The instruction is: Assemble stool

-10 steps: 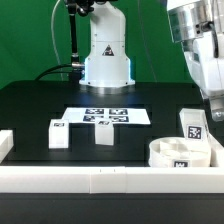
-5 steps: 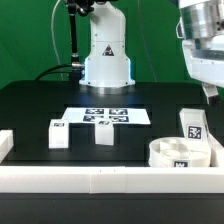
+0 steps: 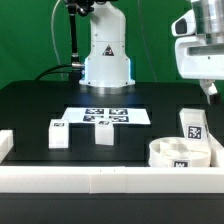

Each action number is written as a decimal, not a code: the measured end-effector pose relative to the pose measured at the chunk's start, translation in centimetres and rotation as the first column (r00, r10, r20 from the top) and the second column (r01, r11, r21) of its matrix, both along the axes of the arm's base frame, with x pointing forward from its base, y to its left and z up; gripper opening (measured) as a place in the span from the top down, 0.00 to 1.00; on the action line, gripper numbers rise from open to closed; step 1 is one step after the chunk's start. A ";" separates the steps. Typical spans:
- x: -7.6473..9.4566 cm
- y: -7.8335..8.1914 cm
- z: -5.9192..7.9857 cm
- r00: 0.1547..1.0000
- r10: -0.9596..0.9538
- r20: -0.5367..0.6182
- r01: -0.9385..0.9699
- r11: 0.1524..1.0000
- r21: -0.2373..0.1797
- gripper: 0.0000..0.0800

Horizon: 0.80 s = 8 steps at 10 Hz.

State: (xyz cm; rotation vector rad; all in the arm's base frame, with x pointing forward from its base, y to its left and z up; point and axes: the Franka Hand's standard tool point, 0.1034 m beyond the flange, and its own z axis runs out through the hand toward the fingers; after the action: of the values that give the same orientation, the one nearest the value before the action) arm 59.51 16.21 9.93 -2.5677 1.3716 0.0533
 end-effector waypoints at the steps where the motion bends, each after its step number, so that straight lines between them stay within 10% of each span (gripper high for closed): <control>1: -0.1 -0.5 -0.1 0.983 0.182 0.019 -0.181 0.983 -0.031 0.19; 8: 0.8 -1.6 1.1 0.640 0.767 0.055 -0.757 0.641 -0.131 0.19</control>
Offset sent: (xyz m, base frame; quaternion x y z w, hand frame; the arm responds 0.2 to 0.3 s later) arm 0.0143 -0.0103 0.0177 -0.0738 -0.0161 -0.2929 0.9532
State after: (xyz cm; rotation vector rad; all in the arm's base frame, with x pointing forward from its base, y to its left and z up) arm 60.32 14.61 11.06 -2.9800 0.1467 -0.0117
